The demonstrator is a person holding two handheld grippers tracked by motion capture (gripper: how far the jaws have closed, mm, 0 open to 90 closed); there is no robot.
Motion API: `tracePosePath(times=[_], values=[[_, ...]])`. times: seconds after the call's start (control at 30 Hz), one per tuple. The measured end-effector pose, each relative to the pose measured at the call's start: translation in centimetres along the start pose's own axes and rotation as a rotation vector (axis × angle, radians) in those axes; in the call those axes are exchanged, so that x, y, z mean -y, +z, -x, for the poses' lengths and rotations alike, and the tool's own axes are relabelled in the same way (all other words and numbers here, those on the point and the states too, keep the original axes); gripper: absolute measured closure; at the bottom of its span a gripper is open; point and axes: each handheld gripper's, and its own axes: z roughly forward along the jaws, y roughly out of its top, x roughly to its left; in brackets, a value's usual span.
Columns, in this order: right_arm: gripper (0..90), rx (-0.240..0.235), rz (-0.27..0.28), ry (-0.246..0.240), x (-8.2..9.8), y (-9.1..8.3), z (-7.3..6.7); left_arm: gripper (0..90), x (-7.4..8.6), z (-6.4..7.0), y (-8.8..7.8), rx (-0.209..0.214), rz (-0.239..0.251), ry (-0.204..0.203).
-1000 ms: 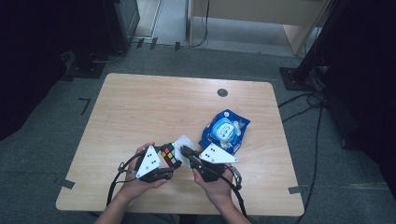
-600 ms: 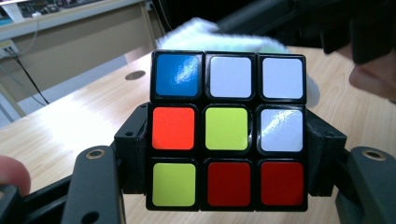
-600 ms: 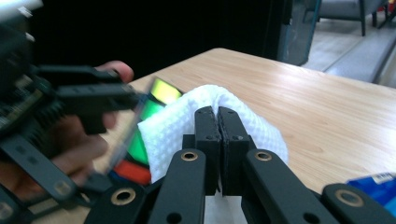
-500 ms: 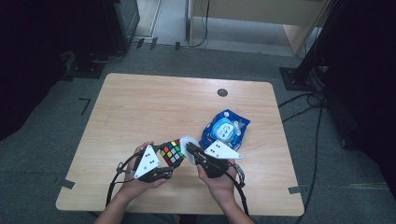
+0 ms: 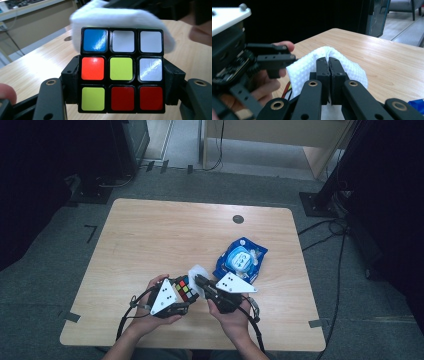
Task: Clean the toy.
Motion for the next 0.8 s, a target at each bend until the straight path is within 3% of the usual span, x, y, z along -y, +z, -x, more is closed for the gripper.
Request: tracePosePath(times=[0.13, 0.23, 0.33, 0.4, 0.5, 0.8], values=[[88.3, 0.012, 0.0, 0.018, 0.2, 0.1, 0.5, 33.8, -0.1, 0.7, 0.4, 0.026, -0.024, 0.03], [88.5, 0.026, -0.007, 0.012, 0.3, 0.2, 0.7, 33.8, -0.2, 0.7, 0.4, 0.025, -0.019, 0.025], [88.6, 0.079, -0.06, 0.02, 1.1, 0.6, 1.9, 33.8, -0.2, -0.3, -0.3, 0.022, 0.018, -0.029], [88.5, 0.083, -0.074, 0.032, 1.4, 0.7, 2.2, 33.8, -0.2, -0.7, -0.6, 0.016, 0.036, -0.047], [88.4, 0.083, -0.151, 0.076, 2.7, 1.6, 3.2, 33.8, -0.2, -1.6, -1.2, -0.009, 0.057, -0.081], [87.8, 0.13, -0.15, 0.061, 2.6, 1.4, 3.5, 33.8, 0.0, -2.6, -1.7, -0.051, 0.054, -0.097]])
